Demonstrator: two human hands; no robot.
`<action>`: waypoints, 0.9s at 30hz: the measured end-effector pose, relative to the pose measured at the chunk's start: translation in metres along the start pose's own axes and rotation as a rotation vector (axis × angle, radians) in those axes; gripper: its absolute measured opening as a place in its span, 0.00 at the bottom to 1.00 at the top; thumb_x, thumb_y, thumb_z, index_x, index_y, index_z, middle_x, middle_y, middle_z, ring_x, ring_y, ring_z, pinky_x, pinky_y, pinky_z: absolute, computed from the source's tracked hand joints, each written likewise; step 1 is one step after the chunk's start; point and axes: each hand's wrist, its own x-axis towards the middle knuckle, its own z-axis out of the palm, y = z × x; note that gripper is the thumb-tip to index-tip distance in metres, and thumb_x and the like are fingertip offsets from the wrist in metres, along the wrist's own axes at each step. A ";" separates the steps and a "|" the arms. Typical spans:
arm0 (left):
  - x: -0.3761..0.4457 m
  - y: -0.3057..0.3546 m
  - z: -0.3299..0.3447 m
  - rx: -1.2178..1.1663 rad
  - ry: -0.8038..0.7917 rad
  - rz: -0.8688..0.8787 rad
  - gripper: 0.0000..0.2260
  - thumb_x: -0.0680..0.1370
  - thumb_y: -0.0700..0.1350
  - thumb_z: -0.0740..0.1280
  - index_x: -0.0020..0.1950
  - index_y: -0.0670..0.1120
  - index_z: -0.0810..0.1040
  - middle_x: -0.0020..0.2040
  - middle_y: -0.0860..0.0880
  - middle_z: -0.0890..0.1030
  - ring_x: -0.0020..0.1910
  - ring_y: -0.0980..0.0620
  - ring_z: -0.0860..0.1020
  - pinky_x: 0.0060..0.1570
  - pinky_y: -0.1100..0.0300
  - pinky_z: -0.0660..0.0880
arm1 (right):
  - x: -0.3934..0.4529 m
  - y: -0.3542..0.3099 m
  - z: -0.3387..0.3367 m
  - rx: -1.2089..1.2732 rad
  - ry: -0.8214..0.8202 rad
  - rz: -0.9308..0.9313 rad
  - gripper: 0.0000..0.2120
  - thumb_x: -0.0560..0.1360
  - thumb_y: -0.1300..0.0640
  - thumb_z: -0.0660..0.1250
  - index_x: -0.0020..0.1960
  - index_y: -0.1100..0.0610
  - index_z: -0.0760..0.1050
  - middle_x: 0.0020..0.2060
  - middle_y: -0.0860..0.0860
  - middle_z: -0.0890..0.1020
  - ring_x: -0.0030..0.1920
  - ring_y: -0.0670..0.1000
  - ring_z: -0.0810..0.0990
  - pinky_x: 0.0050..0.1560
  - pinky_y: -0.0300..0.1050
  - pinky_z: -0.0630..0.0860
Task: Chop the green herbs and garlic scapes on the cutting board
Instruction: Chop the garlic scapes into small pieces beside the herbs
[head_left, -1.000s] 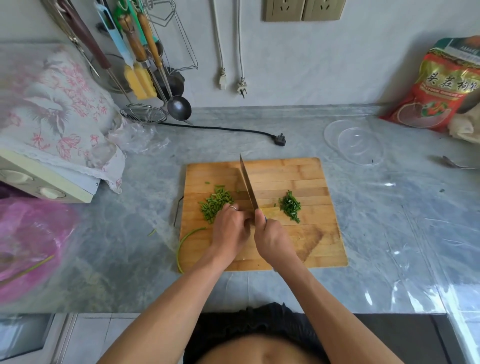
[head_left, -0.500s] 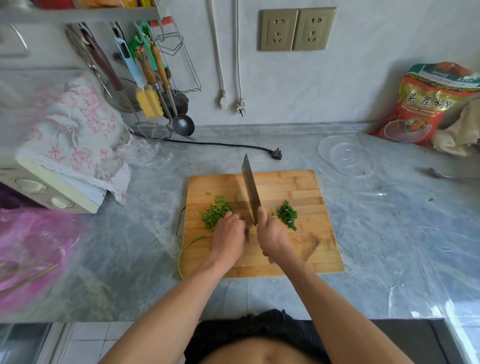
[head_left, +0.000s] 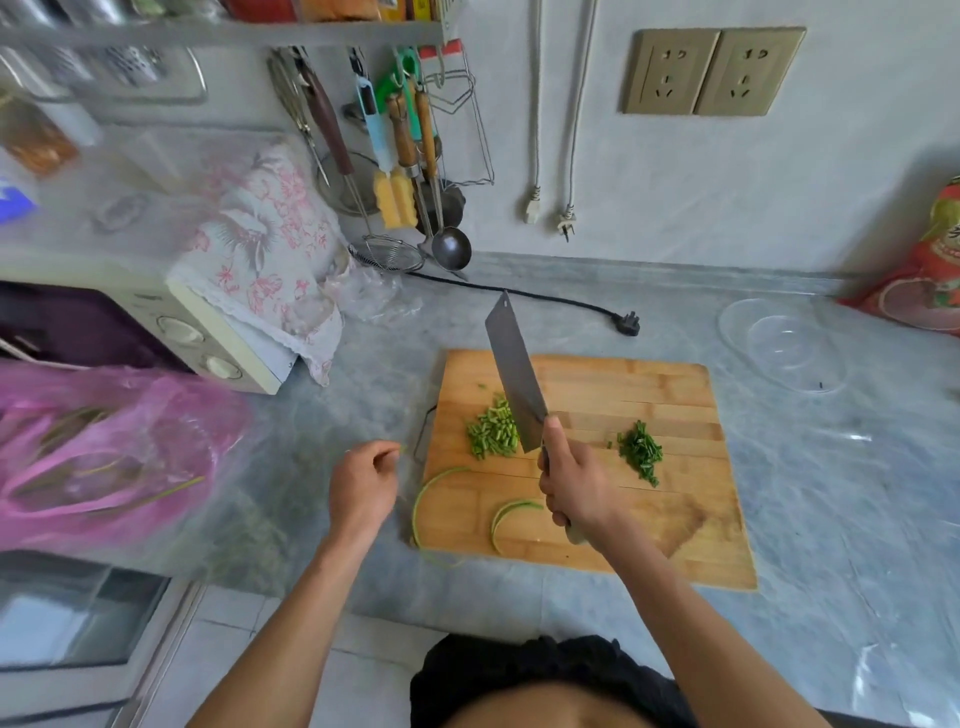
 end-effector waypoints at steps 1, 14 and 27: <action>0.003 -0.009 -0.007 -0.007 0.022 -0.027 0.07 0.77 0.35 0.68 0.51 0.42 0.85 0.48 0.45 0.86 0.49 0.47 0.83 0.48 0.63 0.71 | 0.001 -0.002 0.005 -0.015 -0.030 -0.014 0.27 0.81 0.36 0.48 0.34 0.55 0.64 0.24 0.48 0.66 0.22 0.48 0.63 0.22 0.39 0.63; -0.011 0.022 0.014 -0.075 -0.124 0.038 0.07 0.76 0.39 0.70 0.51 0.47 0.85 0.47 0.53 0.85 0.47 0.54 0.82 0.50 0.63 0.75 | 0.000 0.003 -0.015 -0.221 0.045 -0.087 0.31 0.80 0.35 0.49 0.35 0.61 0.69 0.26 0.51 0.69 0.27 0.51 0.67 0.31 0.45 0.65; -0.040 0.128 0.117 0.167 -0.396 0.358 0.11 0.78 0.45 0.67 0.36 0.49 0.74 0.41 0.48 0.78 0.45 0.48 0.77 0.38 0.55 0.72 | -0.029 0.034 -0.062 -0.114 0.306 0.057 0.29 0.79 0.35 0.50 0.36 0.59 0.69 0.26 0.52 0.69 0.26 0.50 0.65 0.28 0.43 0.64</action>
